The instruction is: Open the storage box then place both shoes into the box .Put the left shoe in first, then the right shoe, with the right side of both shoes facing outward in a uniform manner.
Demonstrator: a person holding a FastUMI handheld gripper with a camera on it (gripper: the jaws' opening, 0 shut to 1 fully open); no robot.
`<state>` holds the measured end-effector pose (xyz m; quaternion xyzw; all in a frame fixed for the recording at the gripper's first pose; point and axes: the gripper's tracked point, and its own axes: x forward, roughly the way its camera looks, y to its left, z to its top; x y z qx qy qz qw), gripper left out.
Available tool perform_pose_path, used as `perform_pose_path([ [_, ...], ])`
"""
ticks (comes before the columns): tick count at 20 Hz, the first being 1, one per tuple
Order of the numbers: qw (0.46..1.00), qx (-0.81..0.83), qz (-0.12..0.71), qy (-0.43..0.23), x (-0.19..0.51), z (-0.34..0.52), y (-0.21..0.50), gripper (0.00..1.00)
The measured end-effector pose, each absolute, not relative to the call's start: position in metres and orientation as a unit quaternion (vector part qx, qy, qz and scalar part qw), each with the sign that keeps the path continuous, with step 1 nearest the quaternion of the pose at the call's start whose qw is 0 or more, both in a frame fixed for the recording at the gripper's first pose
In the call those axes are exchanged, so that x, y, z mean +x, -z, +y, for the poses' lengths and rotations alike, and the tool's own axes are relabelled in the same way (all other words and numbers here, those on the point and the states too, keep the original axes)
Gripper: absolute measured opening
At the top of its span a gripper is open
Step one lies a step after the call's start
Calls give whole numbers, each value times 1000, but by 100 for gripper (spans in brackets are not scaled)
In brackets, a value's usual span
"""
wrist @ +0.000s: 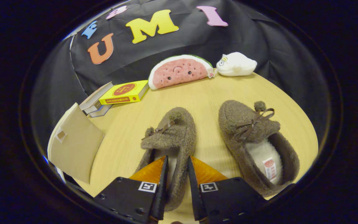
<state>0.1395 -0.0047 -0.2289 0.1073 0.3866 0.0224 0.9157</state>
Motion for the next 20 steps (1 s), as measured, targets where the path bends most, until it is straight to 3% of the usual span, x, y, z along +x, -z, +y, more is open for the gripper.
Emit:
perform_pose_path([
  [3,909,154,385,-29,137,0,224,6],
  [4,906,167,387,-30,133,4,223,0],
  [10,890,239,384,-65,111,44,197,0],
  [20,901,267,305,-153,113,213,38,0],
])
